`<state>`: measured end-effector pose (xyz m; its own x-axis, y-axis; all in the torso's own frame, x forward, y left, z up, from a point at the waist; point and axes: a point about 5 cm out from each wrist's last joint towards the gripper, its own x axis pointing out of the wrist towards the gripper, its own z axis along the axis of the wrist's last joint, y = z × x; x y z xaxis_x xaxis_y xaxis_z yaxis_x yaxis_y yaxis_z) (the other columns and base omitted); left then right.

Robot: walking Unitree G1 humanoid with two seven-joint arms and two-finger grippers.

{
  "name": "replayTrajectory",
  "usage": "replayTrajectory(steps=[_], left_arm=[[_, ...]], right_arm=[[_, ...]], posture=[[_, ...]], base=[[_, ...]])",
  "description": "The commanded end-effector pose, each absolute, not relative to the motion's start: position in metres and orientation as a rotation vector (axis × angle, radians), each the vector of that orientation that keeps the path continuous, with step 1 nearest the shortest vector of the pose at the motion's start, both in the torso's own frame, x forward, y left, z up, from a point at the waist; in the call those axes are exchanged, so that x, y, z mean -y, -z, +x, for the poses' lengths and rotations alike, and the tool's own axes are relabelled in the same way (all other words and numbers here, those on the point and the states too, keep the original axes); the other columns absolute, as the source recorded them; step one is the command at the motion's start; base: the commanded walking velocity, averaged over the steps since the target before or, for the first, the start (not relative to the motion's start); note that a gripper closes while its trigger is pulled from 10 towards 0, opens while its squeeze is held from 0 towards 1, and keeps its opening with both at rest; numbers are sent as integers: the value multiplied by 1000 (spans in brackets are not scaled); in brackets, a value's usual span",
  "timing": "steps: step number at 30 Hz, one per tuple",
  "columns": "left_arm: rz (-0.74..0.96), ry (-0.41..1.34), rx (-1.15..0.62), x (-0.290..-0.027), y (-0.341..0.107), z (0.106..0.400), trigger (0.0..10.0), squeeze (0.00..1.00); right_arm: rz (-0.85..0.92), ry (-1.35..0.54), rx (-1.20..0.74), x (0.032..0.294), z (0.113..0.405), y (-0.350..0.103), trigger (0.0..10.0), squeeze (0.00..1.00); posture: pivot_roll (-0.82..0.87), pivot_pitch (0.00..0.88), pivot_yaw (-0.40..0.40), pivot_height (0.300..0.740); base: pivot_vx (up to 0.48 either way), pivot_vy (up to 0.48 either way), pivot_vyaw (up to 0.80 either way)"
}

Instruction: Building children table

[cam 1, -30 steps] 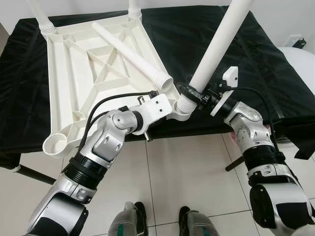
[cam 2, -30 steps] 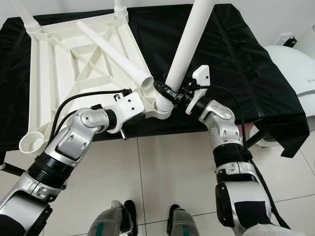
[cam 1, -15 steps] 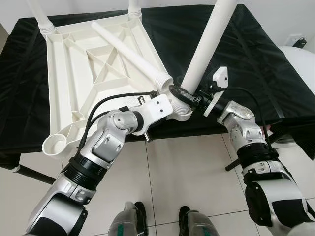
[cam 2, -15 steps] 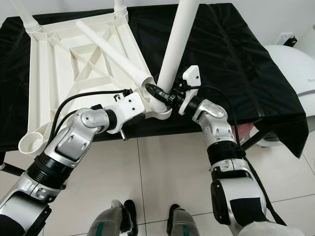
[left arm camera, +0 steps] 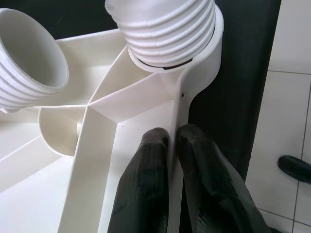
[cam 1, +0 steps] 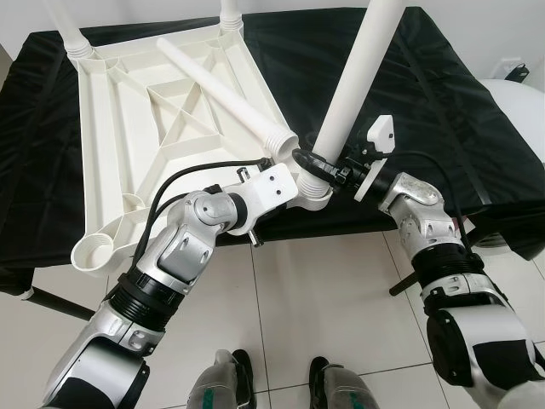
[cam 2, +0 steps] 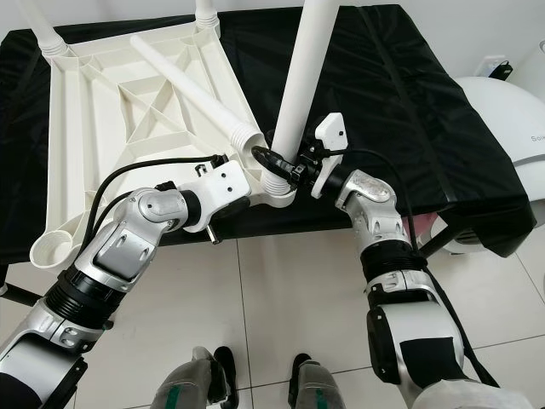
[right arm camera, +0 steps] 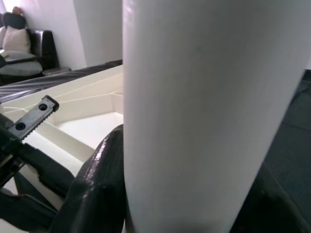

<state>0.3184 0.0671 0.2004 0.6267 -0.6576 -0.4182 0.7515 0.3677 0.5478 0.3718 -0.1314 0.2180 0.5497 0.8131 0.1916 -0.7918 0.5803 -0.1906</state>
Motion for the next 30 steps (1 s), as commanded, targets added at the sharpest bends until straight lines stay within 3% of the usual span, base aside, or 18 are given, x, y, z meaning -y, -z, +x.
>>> replayTrajectory(steps=[1,30], left_arm=[[766,976,-206,-63,-184,311,10000,0],[763,981,-203,-62,-187,309,10000,0]], right_arm=[[-119,-951,229,135,373,-211,10000,0],[-162,-1038,188,124,367,-194,10000,0]], posture=[[-111,208,13,740],[-104,219,16,740]], base=[[0,0,0],[0,0,0]])
